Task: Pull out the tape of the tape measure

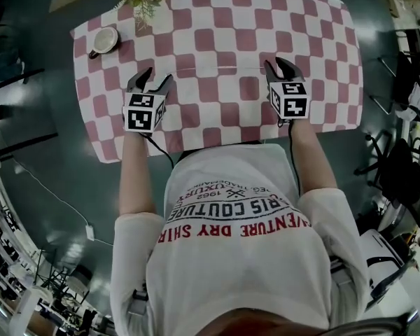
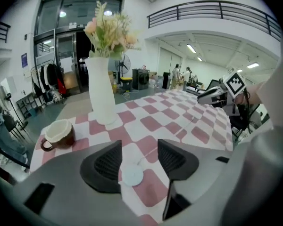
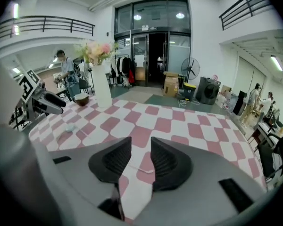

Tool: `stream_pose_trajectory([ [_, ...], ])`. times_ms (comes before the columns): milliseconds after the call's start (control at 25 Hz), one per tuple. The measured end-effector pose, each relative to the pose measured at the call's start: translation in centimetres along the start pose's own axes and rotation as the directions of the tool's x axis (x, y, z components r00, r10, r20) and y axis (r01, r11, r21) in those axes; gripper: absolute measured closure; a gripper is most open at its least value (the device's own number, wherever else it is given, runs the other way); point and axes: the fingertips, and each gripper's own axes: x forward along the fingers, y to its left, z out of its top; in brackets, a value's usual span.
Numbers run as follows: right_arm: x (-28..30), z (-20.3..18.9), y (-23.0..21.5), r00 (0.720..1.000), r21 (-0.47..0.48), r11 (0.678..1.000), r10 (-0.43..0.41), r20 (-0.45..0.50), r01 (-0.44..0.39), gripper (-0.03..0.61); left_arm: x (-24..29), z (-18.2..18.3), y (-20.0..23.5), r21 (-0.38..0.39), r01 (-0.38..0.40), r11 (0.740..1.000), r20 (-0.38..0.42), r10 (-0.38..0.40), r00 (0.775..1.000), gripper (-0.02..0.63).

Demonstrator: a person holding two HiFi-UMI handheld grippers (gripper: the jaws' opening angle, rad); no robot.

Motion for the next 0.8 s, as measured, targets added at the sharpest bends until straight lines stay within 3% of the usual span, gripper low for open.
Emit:
stream_pose_trajectory([
  [160, -2.6, 3.7, 1.7, 0.989, 0.010, 0.999, 0.037, 0.141, -0.039, 0.484, -3.2, 4.0, -0.9, 0.001, -0.034, 0.999, 0.140, 0.033, 0.990, 0.470],
  [320, -5.4, 7.1, 3.7, 0.958, -0.028, 0.996, 0.094, 0.270, -0.090, 0.534, -6.4, 8.0, -2.2, 0.053, -0.048, 0.997, 0.300, 0.030, 0.953, 0.577],
  [520, -9.2, 10.6, 6.1, 0.894, -0.099, 0.988, 0.148, 0.423, -0.116, 0.549, -10.1, 11.1, -4.0, 0.104, -0.046, 0.993, 0.439, -0.004, 0.898, 0.595],
  [640, -11.5, 12.3, 7.0, 0.851, -0.137, 0.985, 0.157, 0.501, -0.102, 0.551, -12.7, 12.7, -5.0, 0.113, -0.041, 0.993, 0.528, -0.024, 0.849, 0.597],
  [800, -13.9, 14.0, 8.0, 0.806, -0.157, 0.982, 0.174, 0.566, -0.102, 0.551, -15.6, 14.1, -5.7, 0.149, -0.061, 0.987, 0.593, -0.040, 0.804, 0.597],
])
